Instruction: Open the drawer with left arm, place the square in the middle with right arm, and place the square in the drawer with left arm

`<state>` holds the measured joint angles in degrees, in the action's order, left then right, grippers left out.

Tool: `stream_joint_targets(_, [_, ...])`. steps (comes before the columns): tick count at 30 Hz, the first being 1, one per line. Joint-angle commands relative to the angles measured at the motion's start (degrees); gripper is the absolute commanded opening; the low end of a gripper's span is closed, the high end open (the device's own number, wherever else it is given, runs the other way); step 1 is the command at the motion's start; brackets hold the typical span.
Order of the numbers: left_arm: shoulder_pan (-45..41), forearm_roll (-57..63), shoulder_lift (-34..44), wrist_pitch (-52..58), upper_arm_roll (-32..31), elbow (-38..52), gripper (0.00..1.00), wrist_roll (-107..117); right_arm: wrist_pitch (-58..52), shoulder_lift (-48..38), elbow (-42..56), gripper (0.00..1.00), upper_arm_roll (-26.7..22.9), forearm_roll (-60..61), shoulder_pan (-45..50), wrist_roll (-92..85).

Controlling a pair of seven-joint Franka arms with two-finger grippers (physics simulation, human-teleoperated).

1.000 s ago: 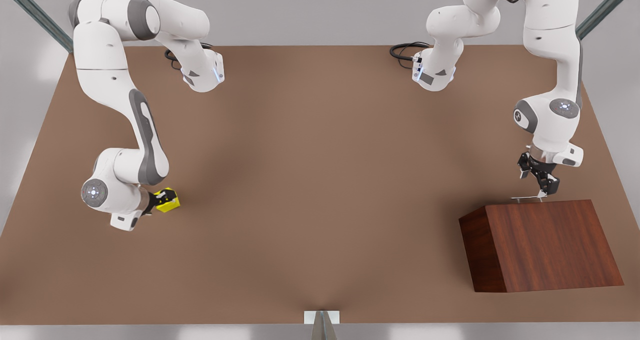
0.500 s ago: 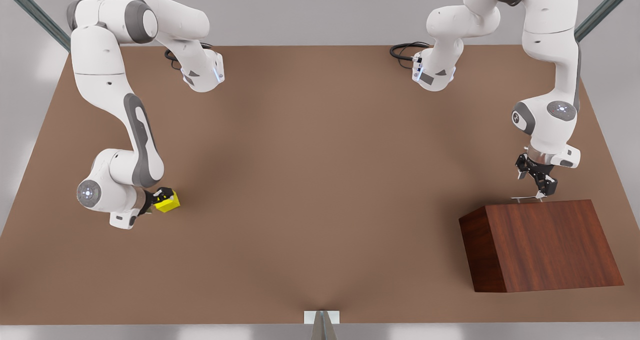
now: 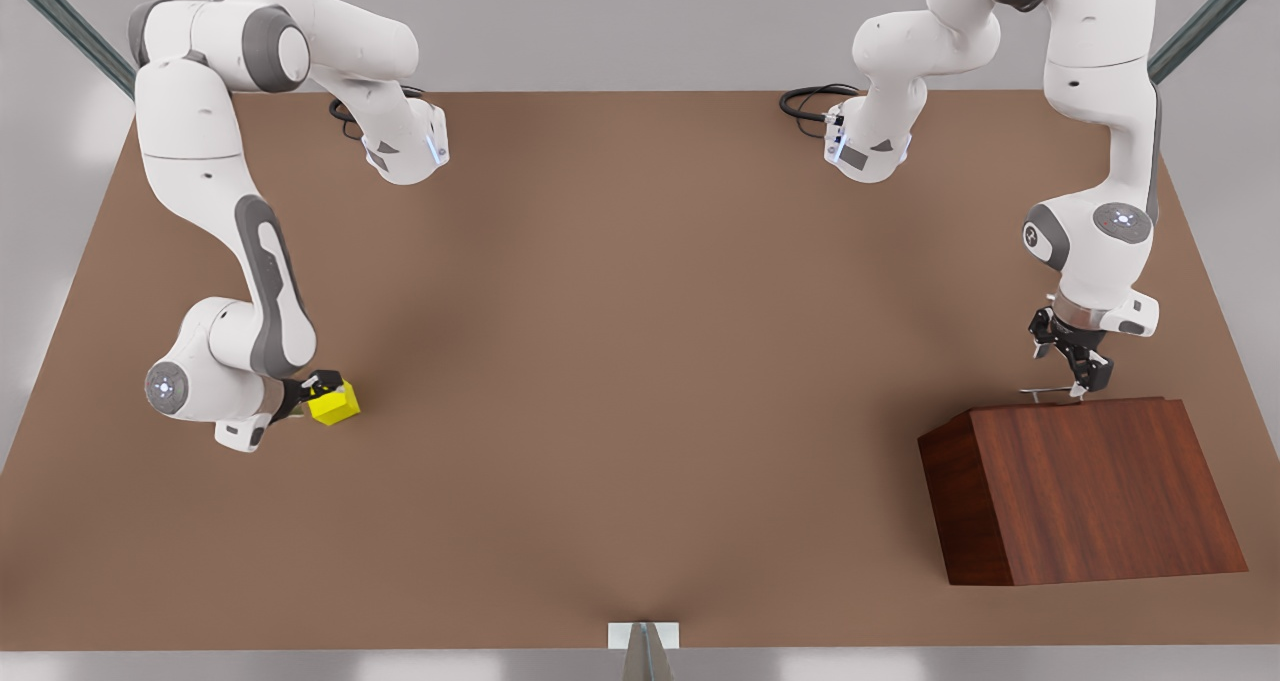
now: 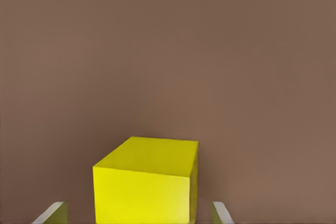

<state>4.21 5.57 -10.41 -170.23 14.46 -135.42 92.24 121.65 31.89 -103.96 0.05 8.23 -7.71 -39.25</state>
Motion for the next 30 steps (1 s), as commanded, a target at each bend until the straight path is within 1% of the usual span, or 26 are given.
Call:
stream_joint_targets(1, [0.01, 0.06, 0.04, 0.34, 0.05, 0.07, 1.0, 0.93, -0.8, 0.19, -0.19, 1.0, 0.04, 2.32, 0.06, 0.76])
stream_joint_targets(5, [0.01, -0.03, -0.22, 0.34, -0.04, 0.07, 1.0, 0.93, -0.8, 0.37, -0.54, 1.0, 0.04, 2.4, 0.41, 0.76])
stream_joint_targets(9, [0.01, 0.06, -0.49, 0.51, -0.13, -0.02, 1.0, 0.93, 1.39, 0.37, -0.36, 1.0, -0.05, 1.7, 0.68, 0.67])
stream_joint_targets(13, [-0.08, 0.06, -0.31, 3.94, -0.13, 0.07, 1.0, 0.05, 3.77, 0.8, -0.28, 1.0, -0.05, -1.2, 0.68, 0.49])
stream_joint_targets(16, [-0.08, 7.61, -0.31, 7.63, -0.04, 0.07, 1.0, -0.13, 4.65, 0.98, -0.63, 1.0, -0.05, -2.61, 0.68, 0.41])
stream_joint_targets(17, [-0.08, 8.14, -0.22, 8.07, -0.04, 0.07, 1.0, -0.13, 4.56, 1.16, -0.63, 1.0, -0.05, -2.69, 0.68, 0.32])
stream_joint_targets(23, [-0.08, 8.58, 1.54, 10.62, -0.04, 0.07, 1.0, -0.13, 4.91, 1.16, -1.59, 1.0, 0.04, -2.69, 0.85, -0.03])
stream_joint_targets(25, [-0.26, 8.67, 1.98, 12.29, -0.13, 0.16, 1.0, -0.13, 6.84, 1.16, -1.51, 1.0, 0.04, -4.19, 1.82, -3.64])
stream_joint_targets(30, [-0.43, 8.85, 2.42, 14.66, -0.13, 0.16, 1.0, -0.13, 8.25, 1.16, -2.56, 1.0, 0.04, -4.28, 1.47, -5.13])
